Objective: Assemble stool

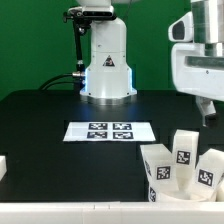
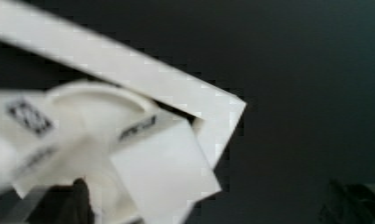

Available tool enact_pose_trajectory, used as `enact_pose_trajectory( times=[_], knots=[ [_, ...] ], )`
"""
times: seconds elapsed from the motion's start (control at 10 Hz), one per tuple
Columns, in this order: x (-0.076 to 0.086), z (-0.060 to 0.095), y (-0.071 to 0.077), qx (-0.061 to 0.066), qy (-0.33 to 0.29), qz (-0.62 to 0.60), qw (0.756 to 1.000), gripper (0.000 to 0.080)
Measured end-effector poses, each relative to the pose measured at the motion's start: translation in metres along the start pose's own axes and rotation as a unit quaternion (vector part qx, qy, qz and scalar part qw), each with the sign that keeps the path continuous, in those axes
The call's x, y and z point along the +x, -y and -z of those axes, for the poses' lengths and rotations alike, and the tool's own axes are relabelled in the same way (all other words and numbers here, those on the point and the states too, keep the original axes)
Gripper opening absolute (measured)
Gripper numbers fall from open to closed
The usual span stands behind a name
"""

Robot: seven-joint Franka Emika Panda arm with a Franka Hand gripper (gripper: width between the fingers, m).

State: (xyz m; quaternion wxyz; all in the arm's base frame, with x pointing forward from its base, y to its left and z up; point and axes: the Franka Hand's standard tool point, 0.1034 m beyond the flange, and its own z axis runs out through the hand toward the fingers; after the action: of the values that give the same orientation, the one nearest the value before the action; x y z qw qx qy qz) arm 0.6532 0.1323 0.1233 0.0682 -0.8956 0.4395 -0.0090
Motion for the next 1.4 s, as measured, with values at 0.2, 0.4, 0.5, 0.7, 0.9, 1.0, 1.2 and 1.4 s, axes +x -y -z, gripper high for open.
enact_pose_trajectory(
  times=[0.2, 0.4, 0.5, 0.7, 0.9, 1.0, 1.2, 1.4],
  knots=[
    [-0.004, -0.001, 0.001, -0.006, -0.002, 0.172, 0.985, 0.0649],
    [-0.003, -0.001, 0.0, -0.009, -0.014, 0.231, 0.973, 0.0649],
    [-0.001, -0.001, -0.001, -0.01, -0.014, 0.256, 0.967, 0.0649],
    [0.001, -0.006, -0.002, -0.016, -0.017, 0.407, 0.913, 0.0649],
    [0.002, -0.008, -0.003, -0.036, -0.002, 0.521, 0.853, 0.0649],
    [0.006, -0.008, -0.003, -0.036, -0.008, 0.537, 0.843, 0.0649],
    [0.011, -0.008, -0.006, -0.045, -0.008, 0.589, 0.807, 0.0649],
    [0.01, -0.014, -0.011, -0.053, 0.001, 0.602, 0.797, 0.0649]
  ],
)
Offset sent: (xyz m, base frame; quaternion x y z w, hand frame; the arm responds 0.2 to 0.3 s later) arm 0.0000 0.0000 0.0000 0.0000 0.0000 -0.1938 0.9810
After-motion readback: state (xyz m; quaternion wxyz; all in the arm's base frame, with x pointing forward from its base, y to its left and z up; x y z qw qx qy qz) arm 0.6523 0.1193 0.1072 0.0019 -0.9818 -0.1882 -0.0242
